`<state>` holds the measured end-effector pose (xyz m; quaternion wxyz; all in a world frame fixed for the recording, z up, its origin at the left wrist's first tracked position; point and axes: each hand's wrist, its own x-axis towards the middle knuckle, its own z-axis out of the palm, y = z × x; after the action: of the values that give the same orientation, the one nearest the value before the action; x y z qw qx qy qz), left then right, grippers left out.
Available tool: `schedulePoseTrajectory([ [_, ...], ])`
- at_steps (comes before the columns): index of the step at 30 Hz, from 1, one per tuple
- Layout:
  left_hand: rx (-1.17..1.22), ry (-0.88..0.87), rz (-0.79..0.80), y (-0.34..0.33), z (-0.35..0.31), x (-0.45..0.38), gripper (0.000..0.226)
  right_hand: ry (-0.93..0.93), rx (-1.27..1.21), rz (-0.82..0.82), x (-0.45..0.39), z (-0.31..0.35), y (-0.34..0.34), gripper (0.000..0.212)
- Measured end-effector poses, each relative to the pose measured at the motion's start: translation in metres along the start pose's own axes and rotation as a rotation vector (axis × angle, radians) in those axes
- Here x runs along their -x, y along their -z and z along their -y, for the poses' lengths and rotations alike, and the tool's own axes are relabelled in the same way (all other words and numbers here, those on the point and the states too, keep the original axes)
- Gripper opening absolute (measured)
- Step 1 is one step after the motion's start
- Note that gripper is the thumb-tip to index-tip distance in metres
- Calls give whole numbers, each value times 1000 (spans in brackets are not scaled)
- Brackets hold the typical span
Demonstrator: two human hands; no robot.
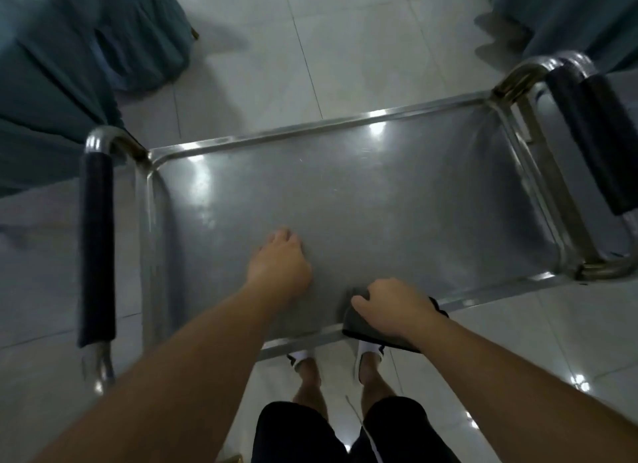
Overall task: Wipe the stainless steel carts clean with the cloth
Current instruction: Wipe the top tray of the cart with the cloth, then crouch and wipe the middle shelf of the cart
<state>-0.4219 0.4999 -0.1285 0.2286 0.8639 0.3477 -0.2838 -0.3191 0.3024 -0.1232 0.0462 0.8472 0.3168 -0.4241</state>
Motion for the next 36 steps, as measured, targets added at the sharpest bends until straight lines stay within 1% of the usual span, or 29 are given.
schedulePoseTrajectory([
  [2, 15, -15, 31, -10, 6, 32, 54, -1, 32, -8, 13, 5, 7, 48],
  [6, 17, -23, 84, -28, 18, 80, 41, 20, 109, -34, 39, 17, 15, 47],
  [8, 29, -21, 85, -34, 20, 97, 41, 24, 157, -28, 50, 22, 15, 48],
  [13, 29, -14, -10, -45, 26, 136, 38, 67, 265, -34, 72, 32, 11, 46],
  [18, 49, 75, -100, -66, 28, 177, 29, 153, 282, -35, 91, 31, 2, 47],
  [22, 114, 180, -127, -93, 20, 216, 26, 234, 283, -53, 106, 11, -17, 47],
  [25, 211, 259, -79, -130, 8, 247, 20, 253, 273, -14, 117, -15, -44, 60],
  [26, 235, 280, -58, -146, 4, 258, 19, 258, 249, 8, 122, -24, -55, 61],
  [27, 240, 297, -32, -161, 1, 268, 21, 261, 220, 29, 128, -32, -65, 58],
  [30, 205, 350, 65, -198, -6, 302, 49, 261, 198, 71, 146, -57, -94, 47],
  [31, 208, 368, 78, -207, -6, 311, 51, 241, 185, 78, 153, -64, -103, 45],
  [34, 216, 399, 69, -221, 3, 330, 38, 183, 156, 56, 166, -75, -121, 43],
  [36, 213, 412, 50, -223, 12, 335, 35, 184, 195, 38, 169, -77, -128, 43],
])
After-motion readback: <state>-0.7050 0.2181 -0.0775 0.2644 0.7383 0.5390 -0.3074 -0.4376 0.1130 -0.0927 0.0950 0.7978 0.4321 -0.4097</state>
